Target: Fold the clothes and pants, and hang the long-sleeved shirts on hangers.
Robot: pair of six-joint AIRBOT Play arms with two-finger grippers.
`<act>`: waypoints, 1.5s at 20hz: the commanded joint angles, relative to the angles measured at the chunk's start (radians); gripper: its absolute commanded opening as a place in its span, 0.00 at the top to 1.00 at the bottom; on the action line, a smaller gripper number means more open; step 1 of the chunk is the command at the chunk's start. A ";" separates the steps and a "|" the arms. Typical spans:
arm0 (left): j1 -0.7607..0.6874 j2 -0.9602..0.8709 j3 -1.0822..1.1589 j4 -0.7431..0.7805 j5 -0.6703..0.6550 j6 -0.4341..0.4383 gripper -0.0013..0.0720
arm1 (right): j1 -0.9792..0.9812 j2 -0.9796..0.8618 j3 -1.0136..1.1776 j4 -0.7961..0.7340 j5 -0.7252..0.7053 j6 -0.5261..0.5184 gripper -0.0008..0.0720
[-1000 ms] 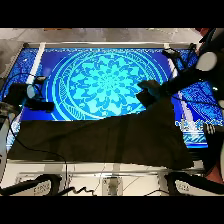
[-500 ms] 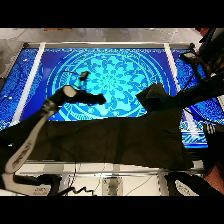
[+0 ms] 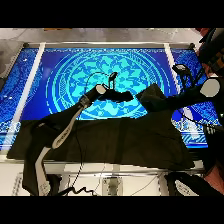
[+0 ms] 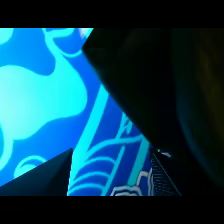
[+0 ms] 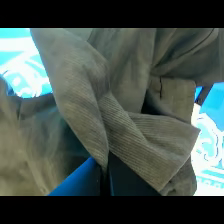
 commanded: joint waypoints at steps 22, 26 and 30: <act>-0.233 -0.241 0.186 -0.214 0.476 -0.022 0.95 | 0.000 0.050 -0.024 -0.024 0.008 0.012 0.95; -0.126 -0.162 0.186 -0.134 0.385 -0.021 0.95 | 0.000 0.054 -0.024 -0.082 -0.024 0.013 0.95; 0.005 -0.037 0.186 0.039 0.166 -0.021 0.95 | 0.000 0.054 -0.024 -0.079 -0.127 0.016 0.95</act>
